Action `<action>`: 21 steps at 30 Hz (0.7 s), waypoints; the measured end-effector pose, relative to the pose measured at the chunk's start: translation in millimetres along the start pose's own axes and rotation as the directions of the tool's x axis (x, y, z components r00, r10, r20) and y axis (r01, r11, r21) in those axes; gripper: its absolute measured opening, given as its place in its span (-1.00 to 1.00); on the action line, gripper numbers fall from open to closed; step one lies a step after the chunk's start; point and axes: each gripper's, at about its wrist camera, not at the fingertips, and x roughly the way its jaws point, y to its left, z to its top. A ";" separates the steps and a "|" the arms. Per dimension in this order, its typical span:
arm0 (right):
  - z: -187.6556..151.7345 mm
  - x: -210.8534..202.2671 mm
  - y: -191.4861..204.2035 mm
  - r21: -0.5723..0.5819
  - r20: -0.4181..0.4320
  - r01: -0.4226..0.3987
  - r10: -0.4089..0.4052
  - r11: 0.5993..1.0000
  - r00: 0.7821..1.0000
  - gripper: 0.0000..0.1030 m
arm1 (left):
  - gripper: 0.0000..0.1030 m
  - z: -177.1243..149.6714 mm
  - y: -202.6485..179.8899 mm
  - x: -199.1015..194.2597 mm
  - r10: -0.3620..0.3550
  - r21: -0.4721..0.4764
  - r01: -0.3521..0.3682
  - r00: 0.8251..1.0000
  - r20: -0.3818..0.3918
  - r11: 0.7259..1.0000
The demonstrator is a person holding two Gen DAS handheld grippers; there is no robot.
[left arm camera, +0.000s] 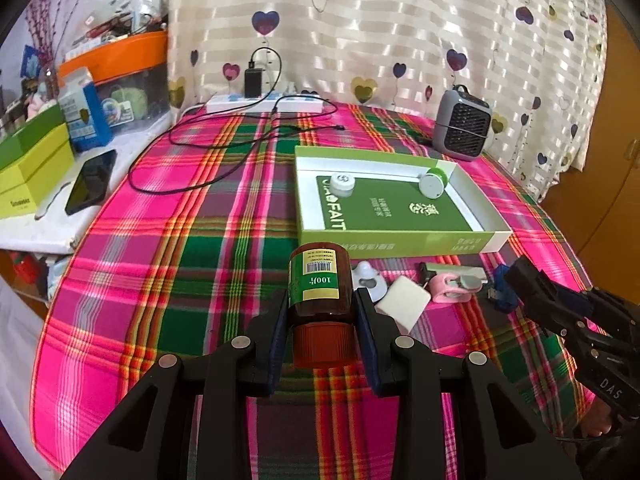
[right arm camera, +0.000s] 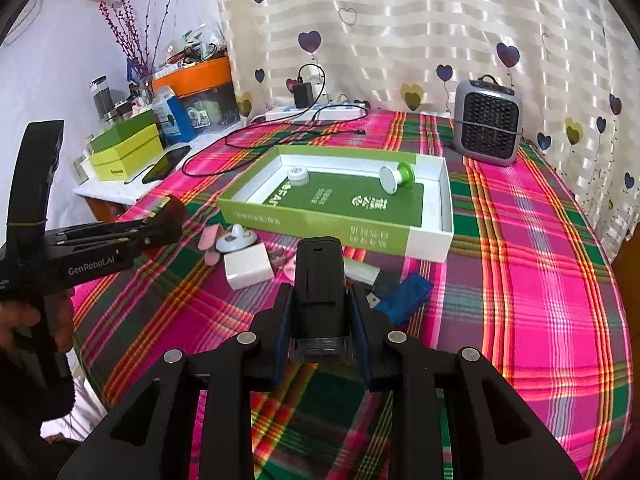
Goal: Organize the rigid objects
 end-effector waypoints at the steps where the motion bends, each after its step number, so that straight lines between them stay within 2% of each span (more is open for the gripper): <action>1: 2.8 -0.2 0.4 0.000 0.002 0.001 -0.001 1.000 1.000 -0.45 | -0.41 1.2 -1.1 0.5 -0.003 0.003 0.003 1.000 0.000 1.000; 10: 26.5 9.4 -3.5 0.018 0.001 0.005 -0.005 1.000 1.000 -0.45 | -0.40 19.7 -11.5 9.2 -0.061 0.019 0.061 0.998 0.003 0.998; 21: 58.4 35.2 -12.3 0.027 -0.010 -0.007 0.008 1.000 1.000 -0.45 | -0.40 41.7 -14.7 28.2 -0.088 0.033 0.088 0.996 -0.005 0.996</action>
